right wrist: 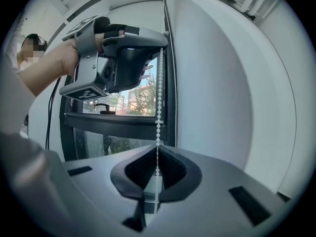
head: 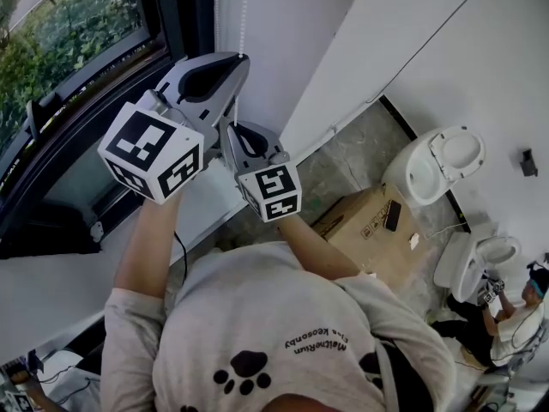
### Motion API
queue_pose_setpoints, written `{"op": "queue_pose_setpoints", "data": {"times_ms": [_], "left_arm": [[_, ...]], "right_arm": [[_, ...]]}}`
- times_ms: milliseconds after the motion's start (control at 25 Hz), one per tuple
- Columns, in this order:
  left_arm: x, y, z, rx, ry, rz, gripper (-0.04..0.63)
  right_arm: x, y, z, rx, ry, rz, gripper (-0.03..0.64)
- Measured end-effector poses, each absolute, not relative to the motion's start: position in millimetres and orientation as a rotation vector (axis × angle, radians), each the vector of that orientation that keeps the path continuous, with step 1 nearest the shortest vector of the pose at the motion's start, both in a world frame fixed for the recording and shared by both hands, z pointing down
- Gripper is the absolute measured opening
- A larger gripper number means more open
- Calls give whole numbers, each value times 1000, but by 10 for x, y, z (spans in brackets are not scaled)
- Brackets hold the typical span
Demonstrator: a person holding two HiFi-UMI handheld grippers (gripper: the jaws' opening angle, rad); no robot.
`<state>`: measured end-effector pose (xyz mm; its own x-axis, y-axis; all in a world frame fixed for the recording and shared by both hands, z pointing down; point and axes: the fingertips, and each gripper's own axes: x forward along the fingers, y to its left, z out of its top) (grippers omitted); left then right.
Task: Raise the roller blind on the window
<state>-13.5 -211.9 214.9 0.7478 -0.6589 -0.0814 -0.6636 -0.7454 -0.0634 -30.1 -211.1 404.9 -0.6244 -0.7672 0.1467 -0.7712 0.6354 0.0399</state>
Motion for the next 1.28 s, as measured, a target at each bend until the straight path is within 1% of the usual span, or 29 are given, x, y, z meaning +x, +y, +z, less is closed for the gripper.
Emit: {"op": "queue_pose_setpoints", "data": {"times_ms": [360, 760, 1040, 1280], "left_arm": [[-158, -2122, 2880, -2917, 1155, 36, 9], [-205, -2103, 3442, -2938, 1214, -1, 8], [-206, -2100, 3847, -2985, 1252, -50, 8], [-169, -2048, 4045, -3017, 1258, -68, 8]], "right_arm": [[-283, -2066, 4784, 1225, -2598, 87, 12], [-321, -1987, 5278, 1163, -2552, 155, 12], [-298, -1909, 5675, 1124, -2484, 266, 12], [-278, -1836, 5867, 1100, -2441, 288, 12]]}}
